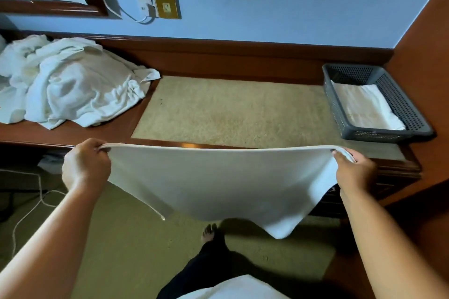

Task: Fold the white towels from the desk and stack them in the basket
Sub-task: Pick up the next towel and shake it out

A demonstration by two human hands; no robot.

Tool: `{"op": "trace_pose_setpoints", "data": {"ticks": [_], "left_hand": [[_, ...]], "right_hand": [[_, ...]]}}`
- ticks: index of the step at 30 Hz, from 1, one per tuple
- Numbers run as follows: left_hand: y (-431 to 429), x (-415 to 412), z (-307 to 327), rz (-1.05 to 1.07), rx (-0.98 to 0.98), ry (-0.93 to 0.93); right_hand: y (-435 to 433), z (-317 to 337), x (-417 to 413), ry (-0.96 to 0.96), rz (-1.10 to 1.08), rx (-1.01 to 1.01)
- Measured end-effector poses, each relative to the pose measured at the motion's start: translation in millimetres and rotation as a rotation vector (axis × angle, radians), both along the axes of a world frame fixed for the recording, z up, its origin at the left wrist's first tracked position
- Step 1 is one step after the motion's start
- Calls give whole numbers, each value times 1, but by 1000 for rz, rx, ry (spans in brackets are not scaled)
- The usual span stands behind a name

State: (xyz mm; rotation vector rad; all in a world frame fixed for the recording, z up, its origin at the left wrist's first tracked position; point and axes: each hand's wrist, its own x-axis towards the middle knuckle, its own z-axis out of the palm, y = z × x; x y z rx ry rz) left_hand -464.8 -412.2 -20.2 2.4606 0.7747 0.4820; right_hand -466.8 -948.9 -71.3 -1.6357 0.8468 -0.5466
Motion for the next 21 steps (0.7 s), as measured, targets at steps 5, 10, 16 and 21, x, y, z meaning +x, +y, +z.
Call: {"op": "trace_pose_setpoints", "data": {"ticks": [5,10,16,21], "left_hand": [[8,98,21,39,-395,-138],[6,231,31,-84,-546,-255],[17,392,46,59,-910,-168],[2,507,44,195,-894,-166]], "right_hand": [[-3,35,85,-34,-16,-137],[-16,65,190,1,19,-304],[-11,101,310,135,80,-327],[-1,103,412,162,60,-192]]}}
